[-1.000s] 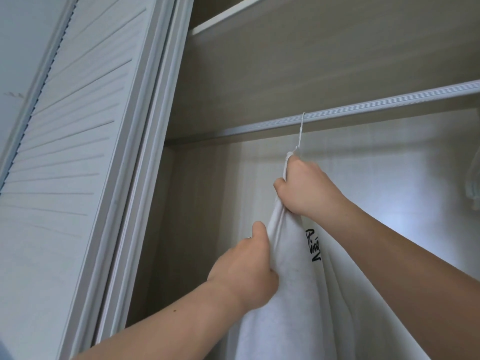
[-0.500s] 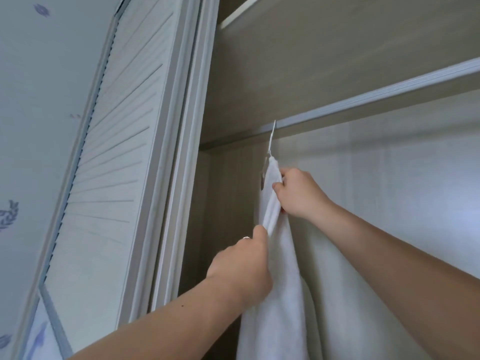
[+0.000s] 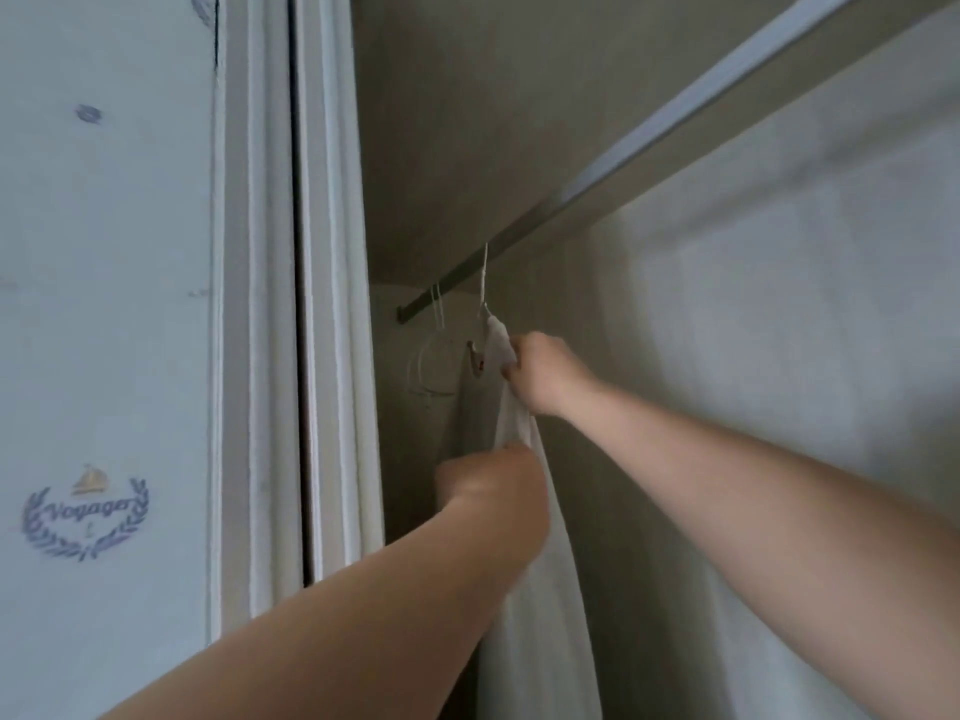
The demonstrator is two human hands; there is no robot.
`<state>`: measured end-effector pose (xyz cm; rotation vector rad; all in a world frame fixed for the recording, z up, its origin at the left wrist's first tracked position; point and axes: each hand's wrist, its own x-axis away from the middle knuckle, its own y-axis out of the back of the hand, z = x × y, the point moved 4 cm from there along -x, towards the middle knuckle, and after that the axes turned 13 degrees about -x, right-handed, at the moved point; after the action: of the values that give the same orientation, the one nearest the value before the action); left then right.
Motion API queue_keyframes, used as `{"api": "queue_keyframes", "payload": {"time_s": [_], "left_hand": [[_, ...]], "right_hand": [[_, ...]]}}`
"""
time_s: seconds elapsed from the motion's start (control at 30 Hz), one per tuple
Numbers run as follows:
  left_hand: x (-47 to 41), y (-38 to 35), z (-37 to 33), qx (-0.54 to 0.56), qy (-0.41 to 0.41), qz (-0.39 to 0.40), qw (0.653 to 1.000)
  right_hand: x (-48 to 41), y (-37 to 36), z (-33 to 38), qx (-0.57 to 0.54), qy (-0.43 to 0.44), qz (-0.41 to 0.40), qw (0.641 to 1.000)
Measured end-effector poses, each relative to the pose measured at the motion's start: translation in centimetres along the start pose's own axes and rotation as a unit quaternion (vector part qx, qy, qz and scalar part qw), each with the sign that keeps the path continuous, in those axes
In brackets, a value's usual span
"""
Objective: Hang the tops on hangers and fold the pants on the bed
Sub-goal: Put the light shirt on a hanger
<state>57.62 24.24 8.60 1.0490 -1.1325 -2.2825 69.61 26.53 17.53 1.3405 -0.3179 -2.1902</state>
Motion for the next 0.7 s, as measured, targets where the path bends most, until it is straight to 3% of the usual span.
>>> {"api": "queue_keyframes", "payload": {"time_s": [0.27,0.53,0.7], "left_hand": [[-2.4,-0.3,1.7,-0.178,0.034,0.060,0.982],[-1.4,-0.4,1.8,-0.162,0.047,0.067,0.983],[1.8,-0.4,1.2,-0.230,0.018,0.077,0.970]], "right_hand": [[-2.9,-3.9,0.0,-0.078,-0.016,0.035,0.996],[-1.1,-3.3,0.2,-0.120,-0.008,0.041,0.992],[3.5,-1.8,-1.2,-0.124,0.030,0.019,0.992]]}}
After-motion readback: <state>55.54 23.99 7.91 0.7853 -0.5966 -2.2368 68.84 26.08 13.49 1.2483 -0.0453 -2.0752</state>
